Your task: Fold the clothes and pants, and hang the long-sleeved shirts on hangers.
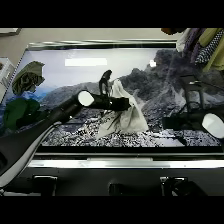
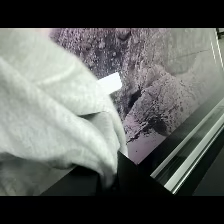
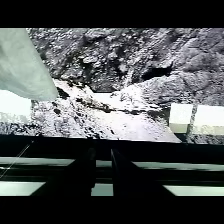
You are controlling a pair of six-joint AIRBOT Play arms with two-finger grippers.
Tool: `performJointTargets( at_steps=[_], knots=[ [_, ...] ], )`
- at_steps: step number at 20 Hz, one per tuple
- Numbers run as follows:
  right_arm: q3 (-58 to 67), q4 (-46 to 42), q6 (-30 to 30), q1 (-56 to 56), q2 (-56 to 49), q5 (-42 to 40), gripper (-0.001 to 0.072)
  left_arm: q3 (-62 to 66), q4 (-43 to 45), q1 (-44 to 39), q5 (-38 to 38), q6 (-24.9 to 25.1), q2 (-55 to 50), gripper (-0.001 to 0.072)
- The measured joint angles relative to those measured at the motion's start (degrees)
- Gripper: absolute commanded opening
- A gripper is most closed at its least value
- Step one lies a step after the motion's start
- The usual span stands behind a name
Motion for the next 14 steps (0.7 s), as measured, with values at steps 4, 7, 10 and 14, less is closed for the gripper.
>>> performJointTargets(
  at_steps=[4, 7, 10, 14],
  knots=[
    [-1.7, -2.9, 5.3, 0.0, 1.5, -2.5, 0.0208, 0.7, -0.6, 0.9, -1.4, -2.8, -3.5, 0.0452],
    [-2.1, -3.0, 10.3, -1.1, -0.5, -4.8, 0.0207, 0.9, -0.6, 6.6, -7.6, -2.1, -2.1, 0.0451],
    [-1.6, 5.8, 10.2, -11.1, -4.2, -8.2, 0.0209, 1.0, -0.6, 14.8, -16.1, 1.0, 1.3, 0.0451],
    [-3.3, 28.9, -5.2, -29.2, -12.0, -11.8, 0.0468, 1.0, -0.6, 24.3, -26.6, 3.7, 4.2, 0.045]
  ],
)
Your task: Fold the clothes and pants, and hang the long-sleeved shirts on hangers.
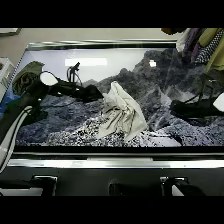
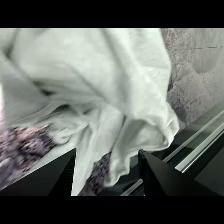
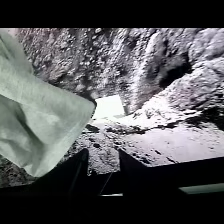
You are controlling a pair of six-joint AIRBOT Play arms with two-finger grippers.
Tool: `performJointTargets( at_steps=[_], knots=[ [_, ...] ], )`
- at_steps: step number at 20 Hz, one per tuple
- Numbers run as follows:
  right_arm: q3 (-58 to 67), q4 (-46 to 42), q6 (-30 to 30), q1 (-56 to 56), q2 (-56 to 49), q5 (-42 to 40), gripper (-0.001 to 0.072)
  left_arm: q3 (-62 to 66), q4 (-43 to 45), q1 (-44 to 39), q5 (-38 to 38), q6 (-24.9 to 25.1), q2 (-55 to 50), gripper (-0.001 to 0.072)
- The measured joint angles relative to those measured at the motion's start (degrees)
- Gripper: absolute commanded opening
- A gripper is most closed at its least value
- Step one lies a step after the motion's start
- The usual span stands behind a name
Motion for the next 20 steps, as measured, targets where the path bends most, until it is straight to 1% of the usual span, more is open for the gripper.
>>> performJointTargets(
  at_steps=[1, 4, 7, 10, 14, 15, 16, 17, 18, 20],
  knots=[
    [-1.0, 5.1, -4.8, -3.3, -2.8, -0.1, 0.0539, 0.0, 0.0, 1.6, -1.8, 0.3, 0.2, 0.0451],
    [-4.5, 15.5, -17.6, -7.3, -11.5, -0.2, 0.0516, 0.0, 0.0, 5.0, -4.7, 1.1, 0.7, 0.045],
    [-6.6, 22.2, -27.5, -6.3, -18.8, -2.6, 0.0512, 0.0, 0.0, 6.4, -6.2, 2.1, 0.8, 0.045],
    [-7.5, 25.6, -34.1, -3.5, -24.4, -6.7, 0.0512, 0.0, 0.0, 6.9, -7.0, 2.6, 0.8, 0.045],
    [-7.8, 27.6, -39.0, 0.4, -29.1, -11.9, 0.0506, 0.0, 0.5, 7.1, -7.1, 2.8, 0.8, 0.0451],
    [-7.9, 28.4, -39.8, 1.1, -29.9, -12.6, 0.04, 0.0, 1.0, 7.1, -7.2, 2.8, 0.8, 0.0451],
    [-7.9, 29.0, -40.4, 1.8, -30.6, -13.4, 0.0245, 0.0, 1.7, 7.1, -7.2, 2.9, 0.8, 0.0451],
    [-7.9, 29.3, -40.9, 2.2, -31.3, -14.2, 0.0104, 0.0, 2.5, 7.1, -7.2, 2.9, 0.8, 0.0451],
    [-8.0, 29.2, -41.3, 2.5, -31.8, -14.8, 0.0033, 0.0, 3.4, 7.2, -7.2, 2.9, 0.8, 0.0451],
    [-7.9, 29.9, -41.7, 2.7, -32.3, -15.3, 0.0032, -0.2, 5.4, 7.5, -7.2, 2.9, 0.8, 0.0451]
  ],
)
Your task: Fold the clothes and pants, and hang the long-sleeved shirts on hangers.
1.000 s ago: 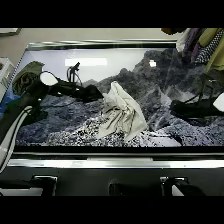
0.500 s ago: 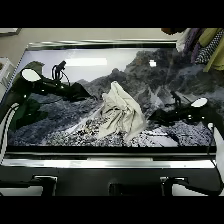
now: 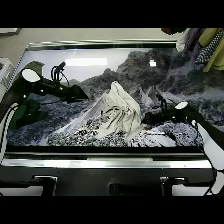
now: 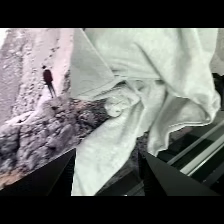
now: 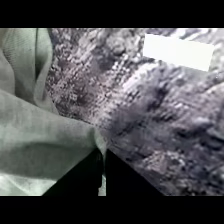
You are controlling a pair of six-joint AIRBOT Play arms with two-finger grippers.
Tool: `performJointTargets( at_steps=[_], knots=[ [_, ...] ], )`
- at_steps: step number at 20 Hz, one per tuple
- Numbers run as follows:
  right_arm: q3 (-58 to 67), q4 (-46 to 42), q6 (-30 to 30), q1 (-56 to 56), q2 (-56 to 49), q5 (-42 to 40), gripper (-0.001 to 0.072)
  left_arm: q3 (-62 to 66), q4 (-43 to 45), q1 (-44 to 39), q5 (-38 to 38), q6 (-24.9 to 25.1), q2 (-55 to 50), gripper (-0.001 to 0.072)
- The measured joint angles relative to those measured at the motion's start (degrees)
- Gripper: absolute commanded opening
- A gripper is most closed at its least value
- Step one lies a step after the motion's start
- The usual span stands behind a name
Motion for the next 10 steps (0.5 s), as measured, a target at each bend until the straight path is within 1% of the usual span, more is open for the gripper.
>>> performJointTargets(
  at_steps=[2, 4, 10],
  knots=[
    [0.0, 0.1, -0.3, 0.1, 0.2, 0.3, 0.0032, -1.8, 1.8, 0.6, 0.0, 0.3, 0.1, 0.0451],
    [0.0, 0.1, -0.2, 0.2, 1.4, 1.8, 0.0032, -5.8, 1.9, 1.1, 0.1, 1.7, 0.2, 0.045],
    [0.0, 0.3, 3.8, 0.2, 7.1, 5.9, 0.0032, -22.2, -6.0, -0.4, 1.5, 10.7, 0.2, 0.045]
  ],
)
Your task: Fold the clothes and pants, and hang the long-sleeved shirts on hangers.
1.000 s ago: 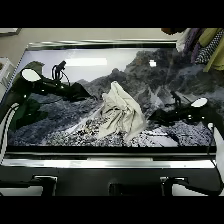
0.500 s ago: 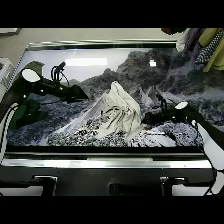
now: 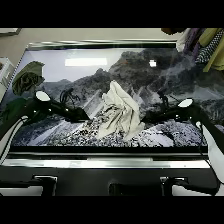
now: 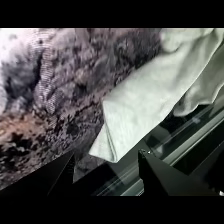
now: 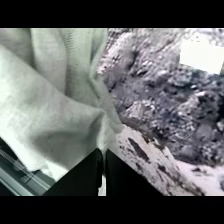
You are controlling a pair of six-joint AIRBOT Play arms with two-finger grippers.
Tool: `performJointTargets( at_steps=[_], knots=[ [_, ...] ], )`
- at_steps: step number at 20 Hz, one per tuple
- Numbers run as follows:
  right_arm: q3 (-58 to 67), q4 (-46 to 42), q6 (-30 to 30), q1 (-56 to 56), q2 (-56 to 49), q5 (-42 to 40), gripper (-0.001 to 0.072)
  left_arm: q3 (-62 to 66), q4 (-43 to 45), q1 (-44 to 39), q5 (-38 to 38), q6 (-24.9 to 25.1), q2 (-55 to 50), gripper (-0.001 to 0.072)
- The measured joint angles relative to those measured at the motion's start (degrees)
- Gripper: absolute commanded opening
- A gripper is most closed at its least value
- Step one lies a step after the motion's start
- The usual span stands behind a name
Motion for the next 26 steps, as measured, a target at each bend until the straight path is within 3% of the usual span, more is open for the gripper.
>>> performJointTargets(
  at_steps=[5, 12, 13, 14, 15, 21, 26],
  knots=[
    [0.0, 0.0, 3.0, 0.0, 2.8, 2.2, 0.0032, -5.7, -2.3, -4.7, 3.4, 3.5, -0.8, 0.045],
    [0.0, 0.4, 4.3, 0.0, 3.4, 5.0, 0.0032, -7.0, -4.6, -11.0, 8.2, 4.5, -2.4, 0.0446],
    [0.0, 0.6, 4.5, 0.0, 3.5, 5.1, 0.0032, -7.0, -5.0, -11.9, 9.4, 4.6, -2.5, 0.0425],
    [0.0, 0.9, 4.5, 0.0, 3.5, 5.2, 0.0032, -7.1, -5.5, -12.7, 10.4, 4.6, -2.6, 0.0275],
    [0.0, 1.2, 4.5, 0.0, 3.5, 5.4, 0.0032, -7.1, -5.6, -13.5, 11.6, 4.6, -2.7, 0.0026],
    [0.5, 2.2, 4.7, 0.0, 6.5, 4.5, 0.003, -4.7, -6.3, -13.6, 13.6, 4.7, -1.4, 0.0015],
    [10.1, -1.7, 6.9, 0.0, 14.1, 0.7, 0.003, 5.6, -4.9, -7.3, 13.2, 3.4, 6.7, 0.0015]
  ],
)
